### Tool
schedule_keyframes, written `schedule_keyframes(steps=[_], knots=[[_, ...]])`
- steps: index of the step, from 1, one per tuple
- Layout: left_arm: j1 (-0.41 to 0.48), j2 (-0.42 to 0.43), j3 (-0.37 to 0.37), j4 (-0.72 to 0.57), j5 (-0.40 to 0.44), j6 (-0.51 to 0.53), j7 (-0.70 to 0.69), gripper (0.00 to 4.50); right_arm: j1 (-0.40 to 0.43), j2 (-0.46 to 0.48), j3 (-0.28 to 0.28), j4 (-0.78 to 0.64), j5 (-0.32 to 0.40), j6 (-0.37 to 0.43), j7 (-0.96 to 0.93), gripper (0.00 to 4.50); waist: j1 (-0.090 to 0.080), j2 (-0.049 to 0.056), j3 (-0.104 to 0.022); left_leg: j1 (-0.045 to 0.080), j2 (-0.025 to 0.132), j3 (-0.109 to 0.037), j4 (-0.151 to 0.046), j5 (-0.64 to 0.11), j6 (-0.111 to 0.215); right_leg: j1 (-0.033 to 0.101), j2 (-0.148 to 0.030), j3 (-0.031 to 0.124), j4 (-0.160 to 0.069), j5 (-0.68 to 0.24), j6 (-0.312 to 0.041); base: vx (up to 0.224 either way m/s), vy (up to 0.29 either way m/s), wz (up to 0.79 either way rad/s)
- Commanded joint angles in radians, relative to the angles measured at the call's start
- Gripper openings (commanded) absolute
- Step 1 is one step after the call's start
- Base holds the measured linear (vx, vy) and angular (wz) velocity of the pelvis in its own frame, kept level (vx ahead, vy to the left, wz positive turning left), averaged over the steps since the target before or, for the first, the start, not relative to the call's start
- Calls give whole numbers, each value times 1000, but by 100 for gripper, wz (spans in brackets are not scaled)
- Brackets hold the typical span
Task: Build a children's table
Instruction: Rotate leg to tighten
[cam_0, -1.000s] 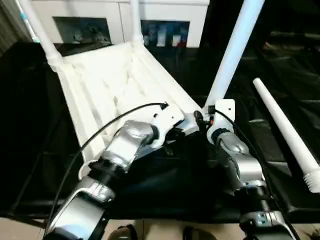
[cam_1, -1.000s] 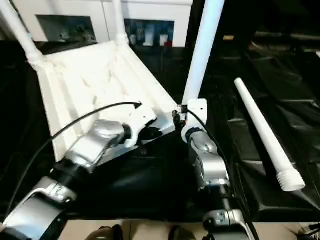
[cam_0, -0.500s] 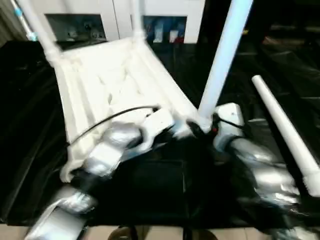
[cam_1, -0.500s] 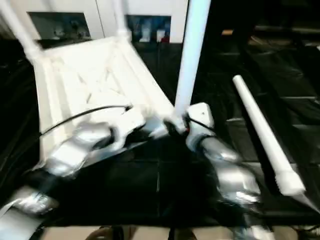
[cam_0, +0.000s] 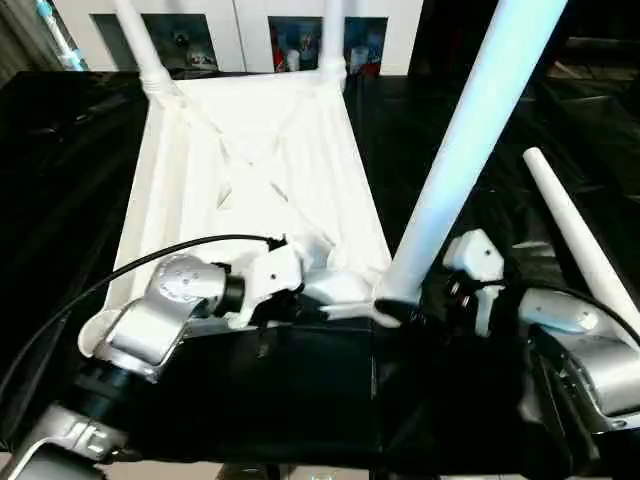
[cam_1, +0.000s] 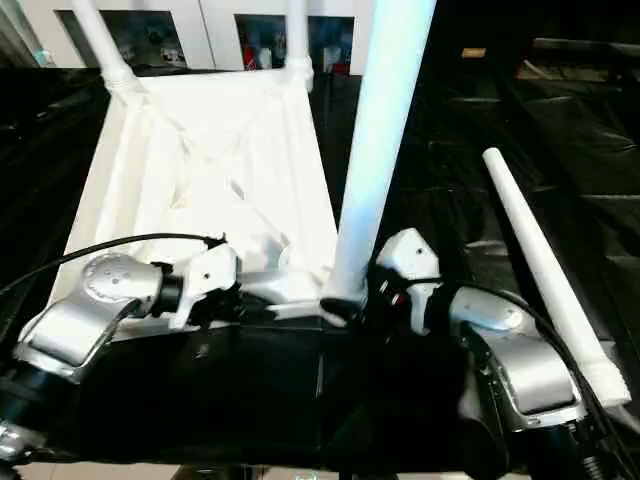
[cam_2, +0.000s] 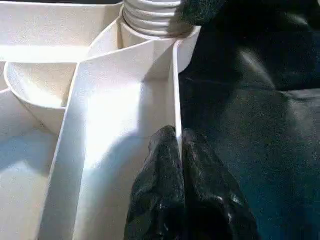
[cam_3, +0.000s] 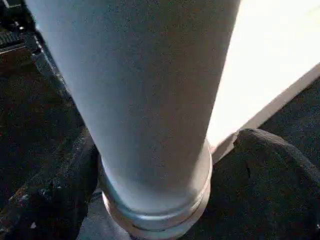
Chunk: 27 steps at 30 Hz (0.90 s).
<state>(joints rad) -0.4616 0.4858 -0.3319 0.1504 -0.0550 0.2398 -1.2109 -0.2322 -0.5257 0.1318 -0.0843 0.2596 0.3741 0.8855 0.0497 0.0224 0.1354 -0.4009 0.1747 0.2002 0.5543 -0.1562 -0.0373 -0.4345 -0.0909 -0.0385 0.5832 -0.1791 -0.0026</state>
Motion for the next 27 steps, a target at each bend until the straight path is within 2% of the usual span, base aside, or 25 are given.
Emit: schedule_keyframes(steps=[1, 2, 4, 9, 18, 24, 27], knots=[[26, 3, -38, -7, -19, 3, -43, 0, -8, -11, 9, 16, -18, -19, 5, 446, -1, -13, -61, 32, 54, -16, -52, -155, 127, 57, -48, 38, -49, -93, -274, 0, 0, 0], [26, 3, -38, -7, -19, 3, -43, 0, -9, -10, 10, 17, -19, -21, 5, 446, -1, -14, -61, 31, 54, -16, -53, -165, 116, 58, -48, 39, -50, -108, -266, 0, 0, 0], [24, 2, -38, -7, -19, 4, -42, 0, -16, -1, 21, 41, -28, -42, 17, 419, -1, -15, -64, 31, 53, -16, -52, -159, 110, 57, -47, 39, -47, -97, -263, 0, 0, 0], [26, 3, -38, -12, -19, 6, -43, 0, -18, 2, 26, 52, -24, -53, 26, 385, -2, -17, -67, 25, 49, -16, -45, -137, 124, 60, -48, 40, -41, -54, -266, 0, 0, 0], [30, 8, -40, -13, -17, 9, -45, 0, -17, 6, 29, 72, -35, -78, 25, 312, -1, -15, -71, 25, 49, -17, -41, -123, 137, 60, -47, 38, -37, -37, -277, 0, 0, 0], [27, -6, -31, 2, -22, 38, -25, 0, -16, 36, 16, 104, -54, -87, -43, 278, -3, -16, -70, 23, 48, -17, -40, -127, 130, 61, -47, 38, -37, -51, -278, 0, 0, 0], [6, -54, -9, 45, -15, 91, 54, 0, -14, 100, -14, 154, -75, -68, -169, 272, -10, -16, -64, 24, 46, -18, -45, -181, 102, 57, -48, 38, -48, -139, -265, 0, 0, 0]])
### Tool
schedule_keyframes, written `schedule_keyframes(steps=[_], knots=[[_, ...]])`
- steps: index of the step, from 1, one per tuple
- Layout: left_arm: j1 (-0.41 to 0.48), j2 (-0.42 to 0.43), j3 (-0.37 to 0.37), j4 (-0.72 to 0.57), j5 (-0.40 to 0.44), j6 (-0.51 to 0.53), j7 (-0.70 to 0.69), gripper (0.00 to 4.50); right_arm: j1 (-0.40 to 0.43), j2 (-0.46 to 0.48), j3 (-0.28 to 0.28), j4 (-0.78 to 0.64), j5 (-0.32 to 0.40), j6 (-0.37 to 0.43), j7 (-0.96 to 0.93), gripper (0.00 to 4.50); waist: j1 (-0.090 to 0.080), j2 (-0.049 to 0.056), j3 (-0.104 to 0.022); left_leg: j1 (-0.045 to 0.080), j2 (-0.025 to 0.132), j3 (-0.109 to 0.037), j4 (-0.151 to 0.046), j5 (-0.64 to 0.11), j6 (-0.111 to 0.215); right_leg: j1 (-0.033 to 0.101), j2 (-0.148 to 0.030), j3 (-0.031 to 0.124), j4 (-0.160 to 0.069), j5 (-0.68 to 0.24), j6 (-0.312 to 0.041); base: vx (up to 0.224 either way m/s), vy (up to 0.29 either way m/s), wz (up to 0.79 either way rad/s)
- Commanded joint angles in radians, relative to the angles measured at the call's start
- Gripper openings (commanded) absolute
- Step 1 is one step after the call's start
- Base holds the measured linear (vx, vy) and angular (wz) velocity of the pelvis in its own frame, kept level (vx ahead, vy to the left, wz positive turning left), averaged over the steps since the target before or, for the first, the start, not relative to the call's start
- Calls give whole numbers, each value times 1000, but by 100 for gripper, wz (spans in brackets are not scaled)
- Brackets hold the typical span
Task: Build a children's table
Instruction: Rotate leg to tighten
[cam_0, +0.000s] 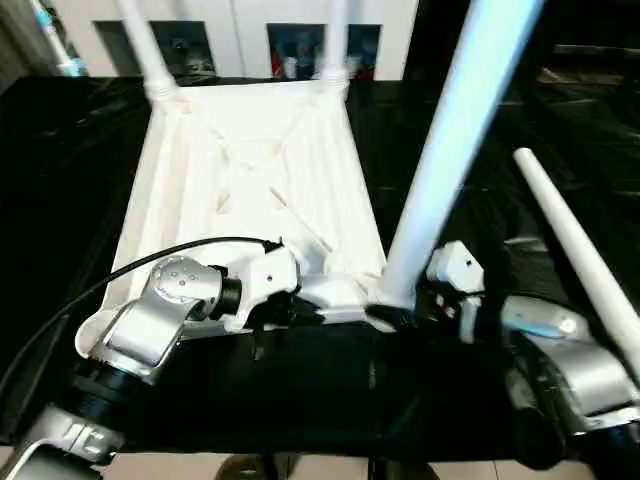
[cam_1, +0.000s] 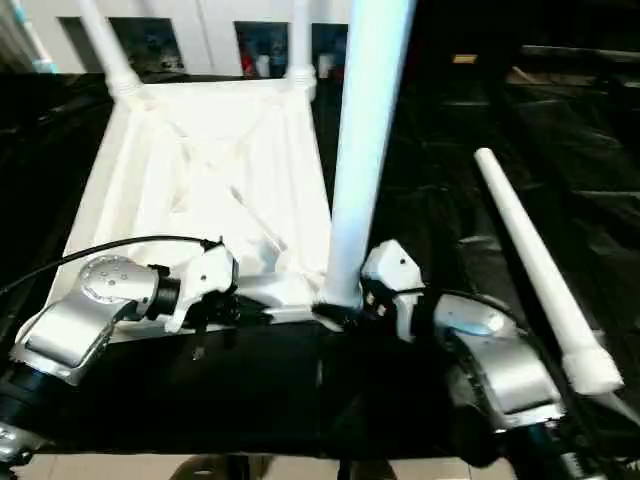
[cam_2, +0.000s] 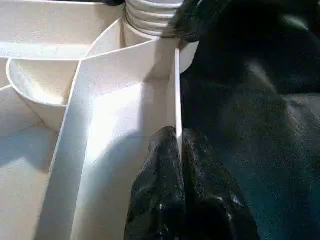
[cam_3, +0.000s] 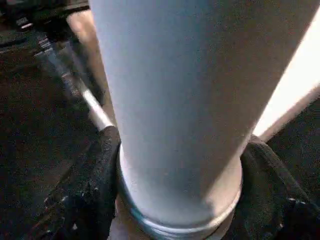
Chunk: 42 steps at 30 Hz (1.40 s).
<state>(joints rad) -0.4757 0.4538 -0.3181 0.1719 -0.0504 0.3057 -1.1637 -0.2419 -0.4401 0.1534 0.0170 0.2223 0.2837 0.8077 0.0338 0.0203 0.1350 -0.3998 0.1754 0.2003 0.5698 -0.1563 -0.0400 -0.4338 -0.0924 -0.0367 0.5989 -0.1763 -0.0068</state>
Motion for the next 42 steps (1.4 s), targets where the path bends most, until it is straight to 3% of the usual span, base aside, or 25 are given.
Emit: schedule_keyframes(steps=[1, 3, 5, 7, 9, 11, 13, 15, 16, 19, 21, 25, 28, 29, 31, 32, 36, 37, 39, 40, 42], knots=[[7, -43, -23, 53, 1, 28, 47, 0, -2, 54, -52, 69, -40, 37, -157, 272, 2, -17, -61, 21, 44, -20, -62, -197, 93, 57, -48, 37, -69, -188, -245, 0, 0, 0], [-5, -62, -23, 77, 19, 34, 86, 0, -3, 86, -63, 81, -47, 46, -213, 272, 1, -18, -57, 22, 42, -23, -68, -238, 64, 55, -48, 35, -78, -296, -203, 0, 0, 0], [-17, -81, -25, 102, 36, 37, 120, 0, -5, 120, -77, 95, -52, 59, -272, 272, 0, -15, -50, 30, 42, -22, -73, -292, 43, 42, -47, 38, -92, -387, -174, 0, 0, 0], [-55, -138, -27, 162, 65, 57, 202, 0, -27, 209, -115, 138, -63, 86, -424, 272, -2, -16, -43, 33, 41, -28, -80, -347, 16, 40, -49, 36, -100, -481, -144, 0, 0, 0], [-118, -229, -27, 250, 94, 81, 316, 0, -72, 311, -155, 213, -83, 95, -611, 272, -7, -15, -37, 49, 38, -32, -84, -412, -20, 24, -50, 34, -116, -590, -113, 0, 0, 0], [-157, -278, -34, 303, 116, 85, 373, 0, -99, 363, -175, 258, -85, 97, -699, 272, -8, -17, -39, 51, 36, -38, -85, -426, -31, 29, -54, 30, -121, -627, -93, -58, 10, 0], [-199, -333, -46, 367, 133, 69, 421, 0, -125, 398, -173, 294, -100, 95, -760, 272, -3, -12, -44, 63, 38, -36, -90, -435, -26, 23, -48, 29, -130, -578, -78, -26, 10, 1], [-219, -361, -55, 398, 137, 50, 430, 0, -134, 406, -163, 306, -118, 92, -777, 272, 0, -14, -42, 65, 38, -35, -93, -458, -27, 21, -45, 29, -134, -545, -76, 0, 0, 0], [-230, -375, -67, 417, 143, 29, 426, 0, -135, 410, -163, 304, -118, 95, -774, 272, 2, -7, -43, 66, 41, -37, -97, -473, -30, 23, -45, 29, -132, -521, -78, 0, 0, 0], [-235, -380, -83, 421, 155, 10, 411, 0, -129, 418, -187, 289, -81, 97, -746, 272, 2, -8, -44, 61, 43, -40, -105, -499, -31, 30, -47, 27, -129, -480, -82, 0, 0, 0], [-233, -374, -86, 418, 161, 4, 403, 0, -129, 422, -198, 277, -73, 87, -743, 327, 2, -7, -44, 56, 42, -40, -106, -498, -26, 32, -50, 28, -130, -475, -87, 0, 0, 0], [-232, -366, -78, 428, 158, -28, 377, 0, -137, 425, -205, 245, -85, 71, -757, 375, 8, -2, -54, 48, 43, -40, -105, -442, -13, 41, -59, 31, -128, -467, -101, 0, 0, 0], [-227, -359, -78, 430, 146, -115, 339, 0, -115, 388, -202, 151, -107, 93, -775, 388, 14, -7, -56, 49, 43, -35, -104, -408, -6, 43, -58, 33, -132, -470, -99, 0, 0, 0], [-223, -365, -62, 419, 130, -153, 345, 0, -90, 365, -205, 87, -113, 116, -774, 388, 20, -9, -67, 49, 45, -32, -101, -369, 2, 47, -59, 35, -127, -440, -102, 0, 0, 0], [-218, -372, -46, 406, 112, -171, 347, 0, -68, 352, -212, 38, -111, 135, -769, 388, 30, -7, -71, 46, 47, -26, -98, -315, 19, 48, -57, 38, -120, -369, -116, 0, 0, 0], [-210, -376, -28, 371, 76, -127, 318, 27, -40, 340, -220, -24, -101, 162, -759, 389, 31, -8, -75, 47, 47, -23, -95, -302, 22, 48, -56, 39, -117, -348, -126, 0, 0, 0], [-195, -383, 28, 262, 6, -85, 303, 55, 49, 292, -216, -184, -98, 221, -716, 390, 46, -7, -90, 41, 53, -16, -84, -214, 58, 56, -55, 37, -96, -235, -179, 15, -6, 1], [-195, -392, 66, 225, -17, -91, 333, 66, 76, 283, -220, -227, -94, 239, -707, 390, 50, -7, -100, 34, 52, -16, -71, -142, 74, 61, -49, 35, -76, -108, -206, 76, -16, 3], [-195, -395, 106, 185, -40, -85, 360, 78, 98, 277, -224, -262, -86, 258, -700, 390, 49, -13, -111, 23, 49, -18, -59, -58, 99, 72, -46, 33, -54, 25, -227, 75, -10, 0], [-191, -386, 151, 132, -64, -86, 388, 90, 115, 265, -217, -290, -77, 282, -691, 390, 50, -8, -115, 17, 46, -19, -49, 10, 126, 71, -41, 31, -36, 141, -251, 70, 2, -3], [-183, -362, 199, 71, -89, -44, 405, 101, 122, 251, -206, -305, -65, 303, -673, 390, 47, -13, -117, 14, 36, -12, -35, 50, 177, 75, -41, 31, -26, 244, -276, 64, 1, -2]])
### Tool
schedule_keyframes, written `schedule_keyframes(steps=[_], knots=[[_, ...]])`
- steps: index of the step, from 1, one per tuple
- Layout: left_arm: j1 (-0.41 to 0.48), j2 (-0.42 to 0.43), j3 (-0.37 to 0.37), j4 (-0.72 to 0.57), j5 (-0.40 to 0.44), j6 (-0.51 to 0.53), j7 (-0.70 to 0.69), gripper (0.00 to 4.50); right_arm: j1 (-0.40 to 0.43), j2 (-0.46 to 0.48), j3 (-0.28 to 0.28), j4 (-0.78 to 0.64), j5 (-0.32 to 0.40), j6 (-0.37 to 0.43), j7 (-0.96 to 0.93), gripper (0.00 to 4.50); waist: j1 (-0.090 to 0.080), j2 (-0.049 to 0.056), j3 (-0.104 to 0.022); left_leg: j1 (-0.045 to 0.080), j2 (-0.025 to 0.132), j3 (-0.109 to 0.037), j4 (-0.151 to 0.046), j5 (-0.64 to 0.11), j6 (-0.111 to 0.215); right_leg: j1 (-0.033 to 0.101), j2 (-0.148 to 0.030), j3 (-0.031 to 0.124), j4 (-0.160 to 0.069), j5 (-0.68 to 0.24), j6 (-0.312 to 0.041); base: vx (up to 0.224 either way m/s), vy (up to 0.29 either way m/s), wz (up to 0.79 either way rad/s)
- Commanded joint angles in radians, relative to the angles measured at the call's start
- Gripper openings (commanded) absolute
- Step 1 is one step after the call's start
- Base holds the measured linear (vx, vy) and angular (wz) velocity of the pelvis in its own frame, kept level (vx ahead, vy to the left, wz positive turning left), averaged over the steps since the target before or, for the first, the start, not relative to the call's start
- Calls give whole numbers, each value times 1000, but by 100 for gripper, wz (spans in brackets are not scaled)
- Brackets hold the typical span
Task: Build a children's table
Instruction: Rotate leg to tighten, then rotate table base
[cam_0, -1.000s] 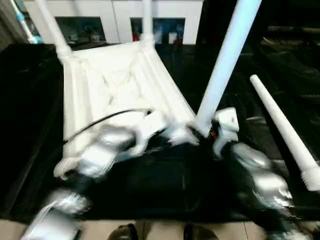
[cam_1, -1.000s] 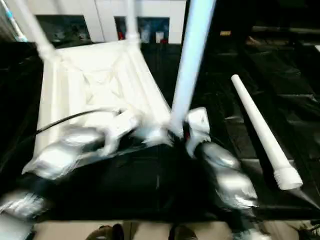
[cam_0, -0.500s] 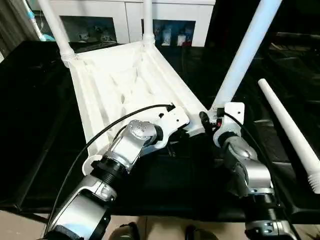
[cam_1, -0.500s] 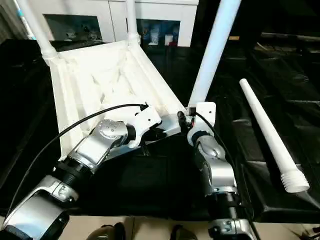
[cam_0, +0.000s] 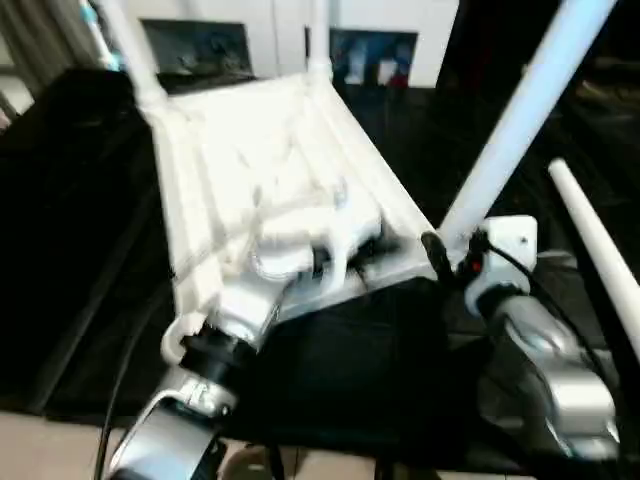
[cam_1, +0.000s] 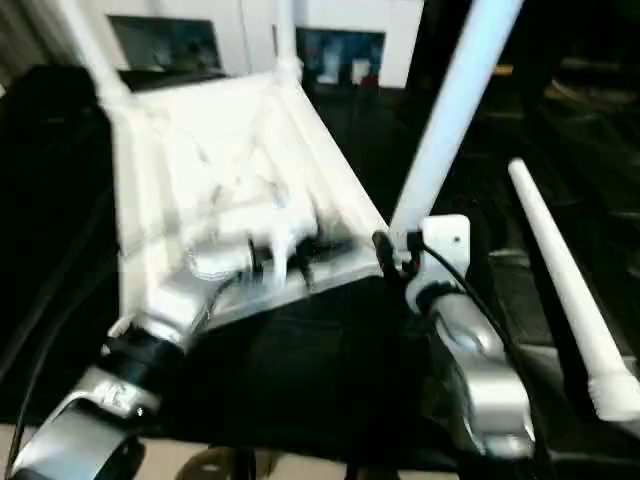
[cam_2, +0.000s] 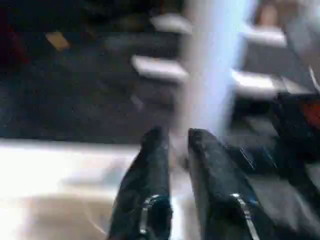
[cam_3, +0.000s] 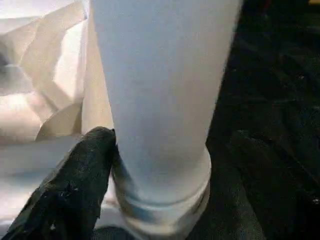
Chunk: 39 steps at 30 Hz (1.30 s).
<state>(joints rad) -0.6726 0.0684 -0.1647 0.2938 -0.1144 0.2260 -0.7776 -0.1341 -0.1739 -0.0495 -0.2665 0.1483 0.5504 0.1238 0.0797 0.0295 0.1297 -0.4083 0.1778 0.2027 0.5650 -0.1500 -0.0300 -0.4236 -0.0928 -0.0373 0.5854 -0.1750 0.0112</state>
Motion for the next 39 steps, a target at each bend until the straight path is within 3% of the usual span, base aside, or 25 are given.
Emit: schedule_keyframes(steps=[1, 2, 3, 4, 6, 7, 8, 11, 14, 16, 17, 19, 21, 22, 25, 26, 31, 32, 39], knots=[[21, 45, 63, -77, -28, 50, 25, 101, 18, -23, 4, -31, 12, 48, 15, 390, 0, -21, -112, 22, 33, -15, -30, 41, 173, 66, -42, 31, -12, 239, -295, 0, 0, 0], [26, 61, 75, -96, -28, 60, 29, 101, 20, -29, 10, -38, 15, 56, 18, 390, -1, -20, -111, 22, 33, -15, -30, 35, 179, 65, -42, 31, -15, 224, -293, 0, 0, 0], [29, 70, 80, -103, -25, 64, 32, 101, 21, -31, 10, -42, 16, 62, 20, 390, -2, -19, -105, 25, 34, -12, -31, -9, 168, 61, -40, 32, -23, 137, -282, 0, 0, 0], [53, 137, 119, -153, 4, 99, 55, 101, 31, -46, 18, -66, 24, 102, 39, 390, -1, -11, -104, 27, 36, -14, -32, -29, 157, 60, -41, 32, -24, 101, -280, 0, 0, 0], [88, 222, 164, -202, 59, 148, 94, 101, 45, -63, 26, -86, 21, 126, 60, 390, -4, -9, -101, 30, 40, -16, -38, -69, 125, 59, -37, 30, -30, 14, -258, 0, 0, 0], [98, 244, 176, -213, 76, 161, 105, 101, 48, -68, 29, -90, 20, 130, 66, 390, -9, -5, -99, 29, 42, -20, -43, -96, 97, 61, -36, 28, -32, -34, -240, 0, 0, 0], [117, 280, 207, -231, 110, 192, 133, 101, 54, -77, 34, -95, 16, 133, 75, 390, -13, -3, -94, 38, 42, -17, -47, -152, 65, 53, -33, 30, -42, -104, -223, 0, 0, 0], [179, 371, 276, -256, 199, 253, 208, 101, 68, -89, 31, -109, 14, 144, 82, 390, -22, 1, -86, 46, 43, -23, -60, -268, -8, 47, -35, 32, -55, -263, -182, 0, 0, 0], [236, 412, 344, -258, 219, 297, 276, 101, 78, -92, 23, -124, 24, 156, 77, 390, -22, 1, -89, 49, 43, -25, -60, -272, -32, 41, -34, 34, -54, -251, -170, 0, 0, 0], [300, 475, 350, -211, 280, 285, 315, 101, 81, -94, 36, -107, 20, 161, 75, 390, -20, 3, -91, 49, 41, -25, -59, -280, -32, 39, -32, 35, -55, -240, -165, 0, 0, 0], [316, 490, 346, -204, 289, 289, 319, 101, 80, -96, 44, -101, 17, 165, 76, 390, -22, 4, -92, 42, 38, -27, -62, -271, -32, 43, -31, 33, -52, -237, -155, 0, 0, 0], [357, 527, 315, -181, 320, 300, 324, 101, 69, -108, 89, -69, 3, 167, 95, 390, -20, 6, -94, 50, 40, -28, -62, -295, -40, 35, -31, 33, -55, -242, -154, 0, 0, 0], [367, 535, 300, -173, 327, 301, 321, 101, 61, -107, 102, -53, -5, 158, 96, 390, -19, 4, -97, 46, 39, -30, -63, -302, -43, 37, -32, 34, -52, -235, -157, 0, 0, 0], [376, 543, 288, -176, 327, 311, 322, 101, 56, -105, 107, -46, -11, 157, 97, 390, -17, 6, -97, 52, 41, -29, -62, -319, -47, 31, -33, 35, -55, -238, -160, 0, 0, 0], [400, 559, 248, -199, 331, 347, 287, 101, 24, -89, 122, -7, -18, 151, 101, 390, -17, 3, -98, 42, 40, -32, -65, -311, -48, 39, -35, 34, -48, -216, -172, 0, 0, 0], [412, 562, 225, -218, 336, 354, 254, 101, 1, -81, 131, 20, -23, 141, 103, 390, -15, 5, -103, 46, 40, -32, -62, -307, -50, 37, -36, 34, -48, -207, -176, 0, 0, 0], [427, 540, 167, -303, 256, 388, 136, 101, -69, -80, 160, 147, -44, 85, 120, 390, -18, 8, -105, 46, 39, -32, -61, -329, -62, 39, -38, 33, -47, -205, -192, 0, 0, 0], [427, 540, 167, -303, 256, 388, 136, 101, -69, -80, 160, 147, -44, 85, 120, 390, -21, 3, -105, 43, 38, -32, -61, -333, -62, 41, -36, 32, -46, -205, -193, 0, 0, 0], [461, 597, 78, -408, 152, 434, -49, 101, -140, -90, 156, 275, -55, 27, 142, 390, -19, 3, -112, 46, 38, -28, -55, -318, -43, 39, -35, 34, -47, -213, -200, 0, 0, 0]])
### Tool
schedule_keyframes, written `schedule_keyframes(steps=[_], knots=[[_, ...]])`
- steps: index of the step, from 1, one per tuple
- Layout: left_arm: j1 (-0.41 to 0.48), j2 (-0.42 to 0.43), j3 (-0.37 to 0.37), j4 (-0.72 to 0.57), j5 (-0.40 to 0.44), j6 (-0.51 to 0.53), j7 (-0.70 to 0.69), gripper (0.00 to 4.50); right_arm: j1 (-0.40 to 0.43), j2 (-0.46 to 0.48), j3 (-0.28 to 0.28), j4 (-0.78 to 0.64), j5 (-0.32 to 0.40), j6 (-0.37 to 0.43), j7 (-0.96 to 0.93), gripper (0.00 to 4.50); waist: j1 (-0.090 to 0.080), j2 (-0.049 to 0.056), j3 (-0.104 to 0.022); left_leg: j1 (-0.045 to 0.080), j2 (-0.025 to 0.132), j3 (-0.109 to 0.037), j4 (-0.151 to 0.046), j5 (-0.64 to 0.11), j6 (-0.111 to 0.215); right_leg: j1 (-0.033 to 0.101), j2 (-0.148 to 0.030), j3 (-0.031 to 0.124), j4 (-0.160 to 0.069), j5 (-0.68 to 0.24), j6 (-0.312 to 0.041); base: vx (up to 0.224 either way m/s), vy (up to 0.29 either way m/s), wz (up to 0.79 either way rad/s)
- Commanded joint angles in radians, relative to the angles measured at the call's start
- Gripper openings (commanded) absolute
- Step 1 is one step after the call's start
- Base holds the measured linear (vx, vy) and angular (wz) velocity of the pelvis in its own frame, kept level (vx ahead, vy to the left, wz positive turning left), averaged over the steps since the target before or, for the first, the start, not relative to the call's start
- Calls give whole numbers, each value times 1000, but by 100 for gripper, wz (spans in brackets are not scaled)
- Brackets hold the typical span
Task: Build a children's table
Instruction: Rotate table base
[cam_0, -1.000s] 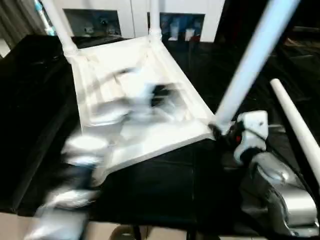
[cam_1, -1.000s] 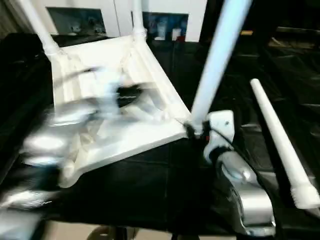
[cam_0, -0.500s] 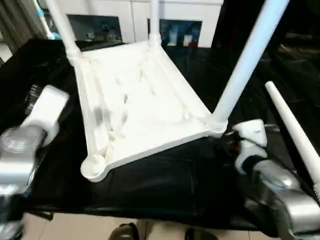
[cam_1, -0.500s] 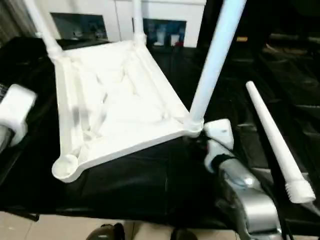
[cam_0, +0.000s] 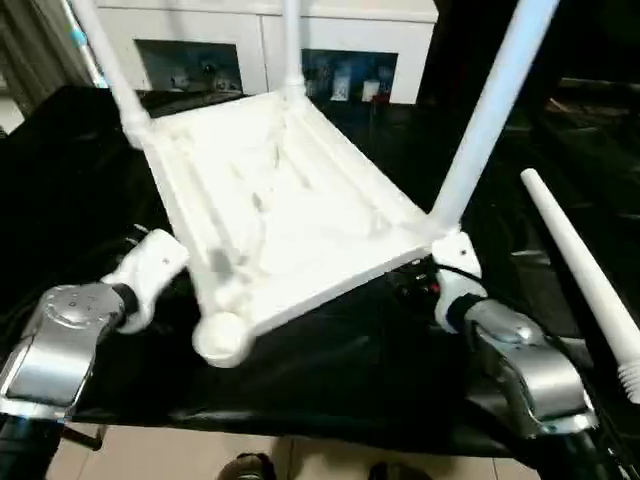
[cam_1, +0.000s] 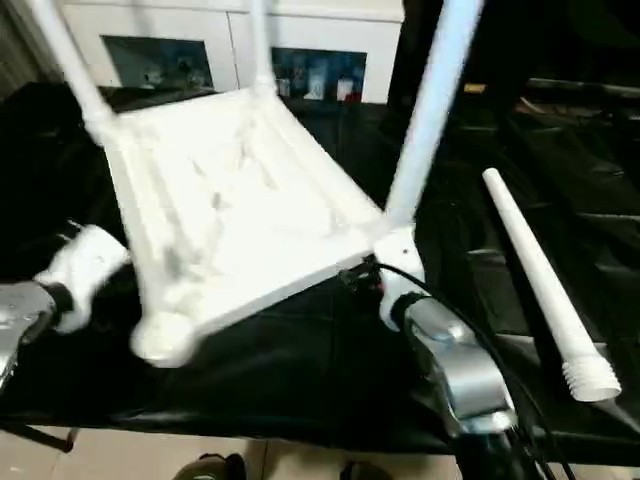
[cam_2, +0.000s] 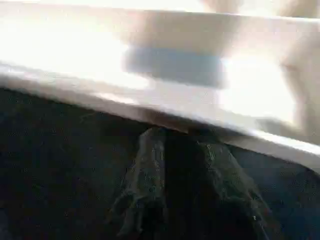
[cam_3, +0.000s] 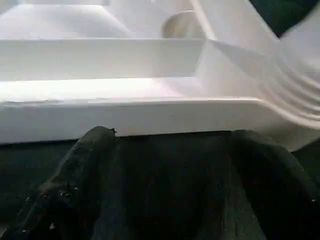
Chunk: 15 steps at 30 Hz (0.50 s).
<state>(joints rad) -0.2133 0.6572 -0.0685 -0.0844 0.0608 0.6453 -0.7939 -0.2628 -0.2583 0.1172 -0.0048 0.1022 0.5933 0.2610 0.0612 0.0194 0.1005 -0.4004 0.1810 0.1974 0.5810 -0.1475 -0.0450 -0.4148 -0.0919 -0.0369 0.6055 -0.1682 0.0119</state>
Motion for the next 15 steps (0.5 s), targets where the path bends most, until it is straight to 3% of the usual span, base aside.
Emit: schedule_keyframes(steps=[1, 6, 12, 14, 15], knots=[[8, 18, -34, -56, -41, 11, -75, 101, -26, -6, -17, 35, -10, -27, 11, 390, 1, 16, -83, 38, 35, -23, -71, -326, -30, 29, -37, 33, -67, -228, -201, 0, 0, 0], [1, -5, -86, -109, -89, 37, -148, 101, -58, -22, -13, 94, -20, -73, 37, 390, -1, 11, -79, 39, 34, -24, -73, -373, -47, 27, -35, 33, -70, -293, -181, 0, 0, 0], [-48, -100, -155, -25, -79, -21, -118, 101, -50, -48, -25, 61, -14, -77, 48, 390, -1, 6, -77, 36, 33, -25, -72, -377, -41, 28, -36, 35, -76, -325, -161, 0, 0, 0], [-76, -155, -176, 21, -78, -65, -93, 101, -30, -60, -54, 9, -3, -56, 40, 390, 1, 4, -77, 40, 32, -22, -70, -382, -38, 25, -35, 36, -81, -339, -152, 0, 0, 0], [-87, -178, -186, 35, -74, -76, -83, 101, -21, -66, -69, -15, -2, -46, 35, 390, 0, 9, -75, 35, 32, -25, -72, -377, -37, 28, -37, 35, -80, -343, -149, 0, 0, 0]])
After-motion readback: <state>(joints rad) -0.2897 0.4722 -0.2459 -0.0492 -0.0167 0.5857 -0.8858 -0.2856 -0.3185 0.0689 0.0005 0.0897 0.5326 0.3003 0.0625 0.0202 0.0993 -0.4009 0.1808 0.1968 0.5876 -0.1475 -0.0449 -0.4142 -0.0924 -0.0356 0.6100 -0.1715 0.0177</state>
